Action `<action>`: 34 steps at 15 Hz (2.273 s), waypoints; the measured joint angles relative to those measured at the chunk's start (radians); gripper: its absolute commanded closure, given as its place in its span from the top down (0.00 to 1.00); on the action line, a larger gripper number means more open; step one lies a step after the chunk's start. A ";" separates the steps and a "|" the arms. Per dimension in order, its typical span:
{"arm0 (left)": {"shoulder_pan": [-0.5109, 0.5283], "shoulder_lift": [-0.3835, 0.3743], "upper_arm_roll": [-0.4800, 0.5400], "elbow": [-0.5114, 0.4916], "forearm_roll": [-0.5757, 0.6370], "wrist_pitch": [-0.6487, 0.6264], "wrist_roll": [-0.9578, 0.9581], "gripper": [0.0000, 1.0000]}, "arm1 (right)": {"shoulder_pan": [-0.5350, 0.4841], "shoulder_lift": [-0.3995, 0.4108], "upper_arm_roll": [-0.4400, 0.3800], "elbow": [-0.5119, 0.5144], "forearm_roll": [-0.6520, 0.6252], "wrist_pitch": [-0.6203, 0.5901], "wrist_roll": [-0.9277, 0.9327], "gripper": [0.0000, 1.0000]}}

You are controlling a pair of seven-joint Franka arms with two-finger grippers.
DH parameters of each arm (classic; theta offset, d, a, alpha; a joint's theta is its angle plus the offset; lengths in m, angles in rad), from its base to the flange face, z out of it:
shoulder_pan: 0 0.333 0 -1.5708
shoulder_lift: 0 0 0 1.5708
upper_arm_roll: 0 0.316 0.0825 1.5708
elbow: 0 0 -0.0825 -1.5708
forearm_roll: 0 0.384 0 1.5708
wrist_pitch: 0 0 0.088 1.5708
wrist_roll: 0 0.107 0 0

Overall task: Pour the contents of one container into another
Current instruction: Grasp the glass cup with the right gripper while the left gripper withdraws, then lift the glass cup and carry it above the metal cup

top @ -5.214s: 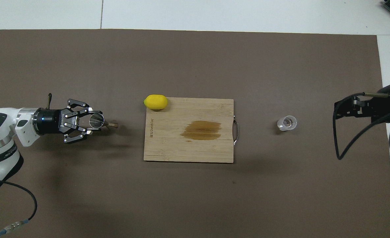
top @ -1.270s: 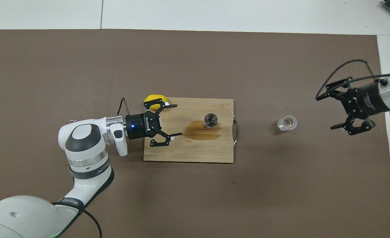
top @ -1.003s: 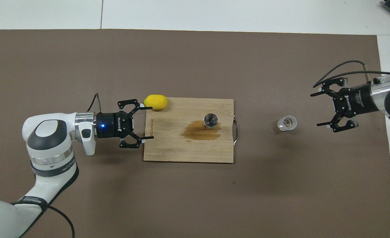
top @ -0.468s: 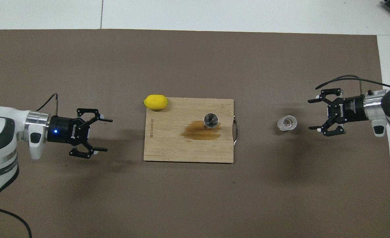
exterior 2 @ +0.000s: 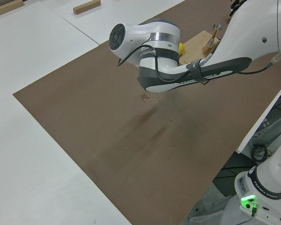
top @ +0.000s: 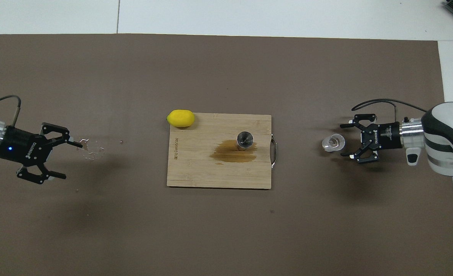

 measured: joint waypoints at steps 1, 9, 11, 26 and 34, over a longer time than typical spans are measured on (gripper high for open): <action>-0.008 0.000 -0.007 0.036 0.048 0.000 -0.022 1.00 | 0.002 -0.001 0.001 -0.018 0.016 0.011 -0.015 1.00; -0.145 -0.005 -0.015 0.277 0.237 -0.001 -0.297 1.00 | 0.051 -0.010 0.007 -0.051 0.082 0.049 -0.029 0.00; -0.139 -0.005 -0.004 0.293 0.268 -0.001 -0.388 1.00 | 0.049 -0.017 0.006 -0.045 0.082 0.037 -0.029 0.00; -0.128 -0.104 0.000 0.323 0.457 -0.020 -1.690 1.00 | 0.316 -0.211 0.008 -0.013 -0.001 0.174 0.260 0.00; -0.099 -0.108 0.004 0.325 0.458 -0.015 -2.093 1.00 | 0.503 -0.193 0.009 0.119 -0.289 0.211 0.587 0.00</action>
